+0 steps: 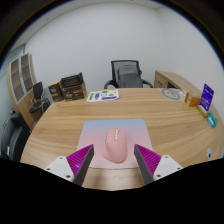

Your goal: Arrange mouse

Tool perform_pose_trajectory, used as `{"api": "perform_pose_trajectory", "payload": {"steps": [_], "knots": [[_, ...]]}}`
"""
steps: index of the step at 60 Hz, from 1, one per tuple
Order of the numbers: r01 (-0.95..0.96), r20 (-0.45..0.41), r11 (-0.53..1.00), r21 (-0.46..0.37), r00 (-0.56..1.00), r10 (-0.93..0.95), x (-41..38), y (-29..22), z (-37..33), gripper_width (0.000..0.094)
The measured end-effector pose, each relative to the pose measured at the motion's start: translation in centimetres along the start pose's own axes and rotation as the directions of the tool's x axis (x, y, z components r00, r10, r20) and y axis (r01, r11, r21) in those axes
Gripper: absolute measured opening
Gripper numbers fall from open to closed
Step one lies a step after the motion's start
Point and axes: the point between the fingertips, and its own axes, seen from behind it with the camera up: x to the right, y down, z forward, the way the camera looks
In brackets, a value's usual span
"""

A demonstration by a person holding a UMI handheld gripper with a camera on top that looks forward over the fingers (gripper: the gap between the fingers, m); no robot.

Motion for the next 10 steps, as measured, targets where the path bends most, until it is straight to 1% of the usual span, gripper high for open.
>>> {"api": "perform_pose_trajectory", "payload": {"steps": [10], "knots": [[-0.051, 0.049, 0.998, 0.049, 0.998, 0.048, 1.1, 1.4, -8.6, 0.0836]]}}
